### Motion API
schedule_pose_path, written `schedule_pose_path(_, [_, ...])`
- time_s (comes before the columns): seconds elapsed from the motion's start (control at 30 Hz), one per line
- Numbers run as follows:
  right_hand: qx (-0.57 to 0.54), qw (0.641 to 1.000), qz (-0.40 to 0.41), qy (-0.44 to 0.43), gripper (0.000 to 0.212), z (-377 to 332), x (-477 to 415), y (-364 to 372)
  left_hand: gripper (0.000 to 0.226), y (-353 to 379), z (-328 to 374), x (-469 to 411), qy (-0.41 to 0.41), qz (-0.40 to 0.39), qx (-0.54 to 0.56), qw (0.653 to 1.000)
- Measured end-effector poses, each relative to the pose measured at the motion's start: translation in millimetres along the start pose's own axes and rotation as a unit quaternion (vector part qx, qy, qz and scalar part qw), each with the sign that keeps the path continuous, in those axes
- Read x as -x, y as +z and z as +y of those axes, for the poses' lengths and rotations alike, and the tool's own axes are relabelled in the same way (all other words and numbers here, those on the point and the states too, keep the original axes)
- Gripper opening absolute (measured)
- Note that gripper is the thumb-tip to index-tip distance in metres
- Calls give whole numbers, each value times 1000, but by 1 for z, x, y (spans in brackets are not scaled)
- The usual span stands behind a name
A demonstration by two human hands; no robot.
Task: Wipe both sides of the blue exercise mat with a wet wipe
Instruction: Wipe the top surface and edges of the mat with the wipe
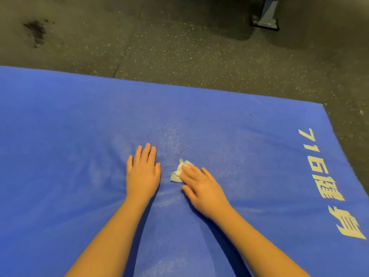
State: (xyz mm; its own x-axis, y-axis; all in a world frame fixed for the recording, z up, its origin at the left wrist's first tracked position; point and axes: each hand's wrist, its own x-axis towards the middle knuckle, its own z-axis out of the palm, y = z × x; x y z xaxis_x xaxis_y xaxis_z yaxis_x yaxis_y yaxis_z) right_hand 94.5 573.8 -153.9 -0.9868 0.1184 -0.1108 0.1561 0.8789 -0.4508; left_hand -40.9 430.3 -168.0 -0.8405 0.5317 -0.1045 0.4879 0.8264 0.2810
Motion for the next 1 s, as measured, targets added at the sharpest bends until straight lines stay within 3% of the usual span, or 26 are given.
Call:
schedule_pose_path(0.13, [14, 985, 35, 169, 48, -9, -14, 1, 52, -15, -7, 39, 8, -96, -9, 995])
schedule_pose_path(0.2, [-38, 991, 19, 131, 47, -39, -9, 7, 50, -22, -11, 57, 7, -116, -12, 993])
schedule_pose_path(0.3, [-22, 997, -70, -4, 64, -60, 18, 9, 46, -35, -15, 83, -16, -114, -24, 993])
schedule_pose_path(0.37, [12, 997, -70, 33, 55, -42, 21, 0, 47, -43, -17, 99, -40, -124, -32, 991])
schedule_pose_path(0.43, [45, 990, -56, 125, 43, -25, 23, -6, 49, -48, -18, 112, -61, -158, -37, 985])
schedule_pose_path(0.5, [33, 986, -45, 159, 44, -39, 28, -7, 51, -53, -19, 118, -61, -176, -27, 982])
schedule_pose_path(0.67, [-37, 993, -105, 28, 29, -98, 60, -4, 50, -54, -16, 127, -62, -161, -29, 985])
schedule_pose_path(0.83, [36, 983, -89, 153, 33, -76, 59, -22, 48, -63, -16, 140, -58, -183, -5, 981])
schedule_pose_path(1.0, [-76, 989, -121, 30, 42, -126, 97, -13, 48, -77, -18, 151, -49, -212, -15, 976])
